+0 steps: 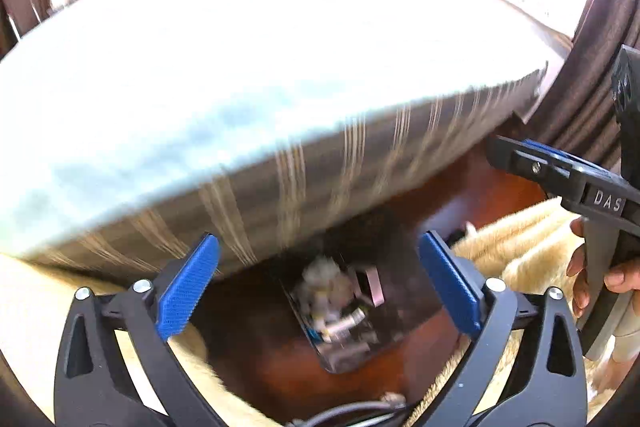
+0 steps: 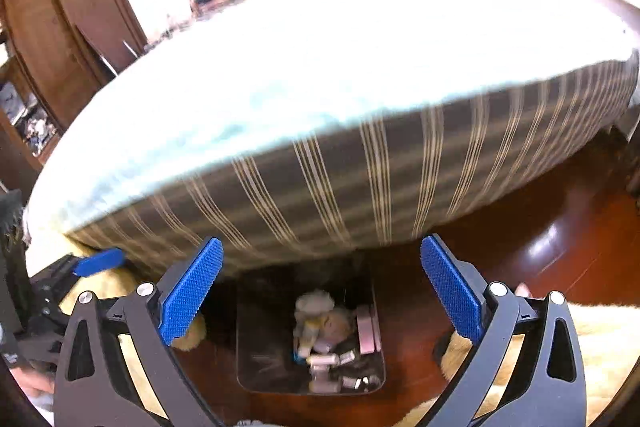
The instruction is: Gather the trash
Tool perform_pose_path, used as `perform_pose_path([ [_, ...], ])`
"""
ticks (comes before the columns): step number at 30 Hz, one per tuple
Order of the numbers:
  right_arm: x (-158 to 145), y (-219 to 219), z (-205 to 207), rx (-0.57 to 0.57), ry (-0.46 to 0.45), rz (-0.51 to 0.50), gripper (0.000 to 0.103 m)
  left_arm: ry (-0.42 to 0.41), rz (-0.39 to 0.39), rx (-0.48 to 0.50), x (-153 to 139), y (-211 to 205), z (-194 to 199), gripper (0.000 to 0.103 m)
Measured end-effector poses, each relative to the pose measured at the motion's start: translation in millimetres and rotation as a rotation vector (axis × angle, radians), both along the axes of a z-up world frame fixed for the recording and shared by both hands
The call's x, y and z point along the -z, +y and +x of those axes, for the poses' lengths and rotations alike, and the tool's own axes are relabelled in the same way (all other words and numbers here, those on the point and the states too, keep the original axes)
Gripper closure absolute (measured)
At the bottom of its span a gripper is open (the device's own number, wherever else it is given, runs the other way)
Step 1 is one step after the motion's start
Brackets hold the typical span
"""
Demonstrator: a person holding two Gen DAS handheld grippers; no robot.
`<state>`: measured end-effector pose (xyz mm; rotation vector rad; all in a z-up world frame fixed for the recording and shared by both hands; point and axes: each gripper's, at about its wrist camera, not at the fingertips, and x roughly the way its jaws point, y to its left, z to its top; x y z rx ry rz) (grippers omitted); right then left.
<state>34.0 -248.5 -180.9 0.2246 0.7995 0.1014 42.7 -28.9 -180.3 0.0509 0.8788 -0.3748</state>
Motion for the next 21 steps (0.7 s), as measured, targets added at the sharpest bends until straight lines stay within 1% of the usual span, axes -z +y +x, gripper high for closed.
perform_pose_path([
  [1,-9.4,3.2,-5.0,0.005,-0.016,-0.014,0.003,-0.029,0.005,-0.011,-12.2,3.5,-2.8,0.008],
  [3,-29.1,7.7,-14.5,0.019,-0.062,-0.045,0.003,-0.081,0.011,-0.031,-31.5,-8.9,-7.6,0.008],
  [5,-44.1,10.2,-16.5,0.029,-0.087,-0.077,0.003,-0.121,0.014,-0.048,-49.4,-5.4,-12.0,0.008],
  [9,-76.9,18.5,-29.0,0.056,-0.17,-0.163,0.003,-0.188,-0.02,-0.079,-86.0,1.2,-19.8,0.008],
  [11,-86.6,19.5,-35.4,0.074,-0.194,-0.191,0.003,-0.232,-0.033,-0.083,-101.4,3.6,-26.5,0.008],
  [15,-114.0,20.5,-47.5,0.105,-0.267,-0.186,0.003,-0.331,-0.028,-0.119,-124.3,6.9,-36.5,0.008],
  [18,-124.8,19.0,-58.8,0.126,-0.323,-0.211,0.003,-0.37,-0.053,-0.117,-138.4,7.9,-44.0,0.008],
  [21,-130.0,20.0,-68.5,0.148,-0.365,-0.243,0.003,-0.399,-0.057,-0.121,-148.1,12.5,-50.1,0.008],
])
